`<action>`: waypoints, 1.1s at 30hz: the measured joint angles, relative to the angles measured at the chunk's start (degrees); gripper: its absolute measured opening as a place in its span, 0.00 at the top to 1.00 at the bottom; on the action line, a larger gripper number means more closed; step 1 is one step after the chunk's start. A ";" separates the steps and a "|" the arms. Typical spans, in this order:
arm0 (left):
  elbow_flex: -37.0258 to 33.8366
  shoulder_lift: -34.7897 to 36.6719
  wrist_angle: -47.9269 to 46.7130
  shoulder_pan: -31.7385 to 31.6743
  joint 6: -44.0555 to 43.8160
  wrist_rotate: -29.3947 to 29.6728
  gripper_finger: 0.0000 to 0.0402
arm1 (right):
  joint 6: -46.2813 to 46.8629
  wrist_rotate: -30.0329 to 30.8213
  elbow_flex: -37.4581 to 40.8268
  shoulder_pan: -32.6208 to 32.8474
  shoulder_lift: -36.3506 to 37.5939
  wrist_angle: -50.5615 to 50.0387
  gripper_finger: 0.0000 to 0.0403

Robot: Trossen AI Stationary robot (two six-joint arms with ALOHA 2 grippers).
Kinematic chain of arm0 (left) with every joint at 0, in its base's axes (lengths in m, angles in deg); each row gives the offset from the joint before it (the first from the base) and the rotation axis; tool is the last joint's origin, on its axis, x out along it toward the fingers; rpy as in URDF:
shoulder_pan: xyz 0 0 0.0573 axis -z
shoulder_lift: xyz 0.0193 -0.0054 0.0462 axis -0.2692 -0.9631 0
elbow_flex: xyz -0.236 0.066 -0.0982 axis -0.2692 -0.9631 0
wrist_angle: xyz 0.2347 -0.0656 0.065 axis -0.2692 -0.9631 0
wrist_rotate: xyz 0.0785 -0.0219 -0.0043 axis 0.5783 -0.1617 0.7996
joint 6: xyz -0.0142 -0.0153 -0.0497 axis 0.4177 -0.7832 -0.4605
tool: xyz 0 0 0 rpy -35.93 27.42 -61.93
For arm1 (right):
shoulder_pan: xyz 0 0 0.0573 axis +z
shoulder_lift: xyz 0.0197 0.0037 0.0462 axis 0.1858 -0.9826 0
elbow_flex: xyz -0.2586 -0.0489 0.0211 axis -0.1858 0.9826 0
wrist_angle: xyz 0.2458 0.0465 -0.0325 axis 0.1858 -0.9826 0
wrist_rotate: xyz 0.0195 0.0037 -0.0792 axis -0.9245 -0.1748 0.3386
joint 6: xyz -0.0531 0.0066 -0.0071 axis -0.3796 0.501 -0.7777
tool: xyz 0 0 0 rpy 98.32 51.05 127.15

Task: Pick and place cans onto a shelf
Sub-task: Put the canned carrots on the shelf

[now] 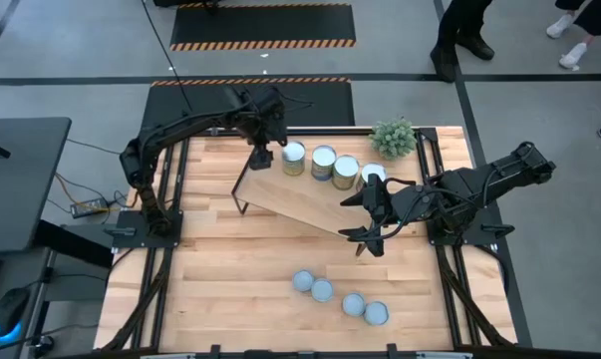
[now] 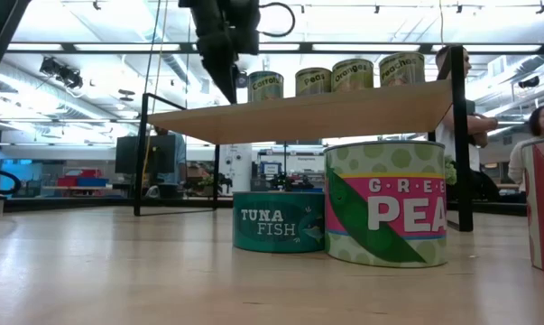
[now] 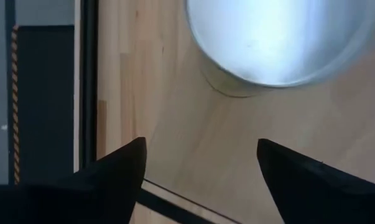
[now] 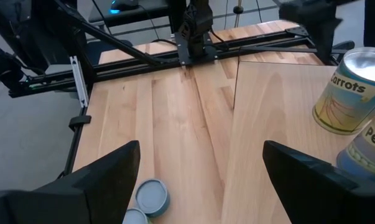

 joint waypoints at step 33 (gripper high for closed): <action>-2.93 0.35 12.75 2.49 -7.36 7.47 0.40 | 0.04 0.00 0.00 0.00 0.00 0.87 0.14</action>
